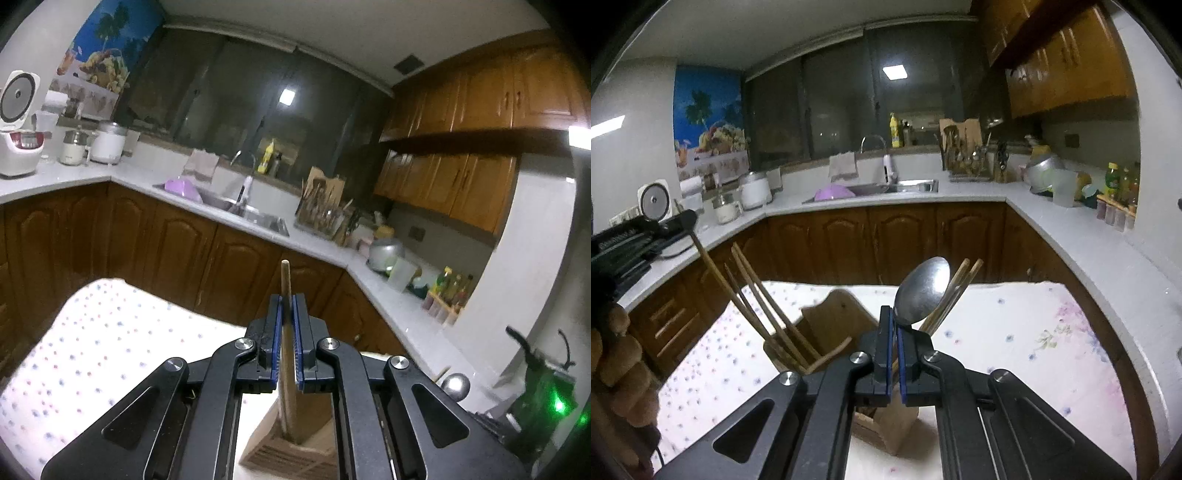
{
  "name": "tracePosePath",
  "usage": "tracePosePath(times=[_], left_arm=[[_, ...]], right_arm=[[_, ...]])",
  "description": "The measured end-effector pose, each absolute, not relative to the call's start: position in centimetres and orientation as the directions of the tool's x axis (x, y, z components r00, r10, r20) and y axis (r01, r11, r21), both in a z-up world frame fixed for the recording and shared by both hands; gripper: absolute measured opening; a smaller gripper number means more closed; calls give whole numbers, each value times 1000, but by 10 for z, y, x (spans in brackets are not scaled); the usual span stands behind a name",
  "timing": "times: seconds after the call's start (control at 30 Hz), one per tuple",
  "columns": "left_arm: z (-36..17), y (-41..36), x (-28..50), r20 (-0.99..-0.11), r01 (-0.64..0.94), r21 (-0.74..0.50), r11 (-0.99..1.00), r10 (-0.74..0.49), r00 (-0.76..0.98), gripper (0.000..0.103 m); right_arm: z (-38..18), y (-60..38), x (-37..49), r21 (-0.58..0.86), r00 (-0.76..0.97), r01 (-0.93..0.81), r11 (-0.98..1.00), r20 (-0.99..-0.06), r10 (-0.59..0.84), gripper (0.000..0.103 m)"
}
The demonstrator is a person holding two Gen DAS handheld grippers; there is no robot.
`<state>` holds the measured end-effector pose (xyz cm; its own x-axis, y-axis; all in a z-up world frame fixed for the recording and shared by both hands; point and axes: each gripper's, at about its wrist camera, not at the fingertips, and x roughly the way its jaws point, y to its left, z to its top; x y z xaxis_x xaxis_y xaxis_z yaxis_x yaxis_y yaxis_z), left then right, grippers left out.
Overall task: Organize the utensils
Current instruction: 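Lower the held chopstick and spoon down into the wooden holder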
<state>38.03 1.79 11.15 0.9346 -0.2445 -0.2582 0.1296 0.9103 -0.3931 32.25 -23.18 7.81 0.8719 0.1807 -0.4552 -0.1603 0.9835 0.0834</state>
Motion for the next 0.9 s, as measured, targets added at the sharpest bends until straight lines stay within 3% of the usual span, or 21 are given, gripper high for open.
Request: tracePosePath(times=[0.4,0.9], left_arm=[[71,-8,386,-381,171,-310,935,-288,879,6],[74,-3,386,-420,168,-306,937,-291,860,7]], right_arm=[[41,-227,337,117,791,-182,976,-572,216,2],[41,-233,338,158,783,-168,973,-578,229,4]])
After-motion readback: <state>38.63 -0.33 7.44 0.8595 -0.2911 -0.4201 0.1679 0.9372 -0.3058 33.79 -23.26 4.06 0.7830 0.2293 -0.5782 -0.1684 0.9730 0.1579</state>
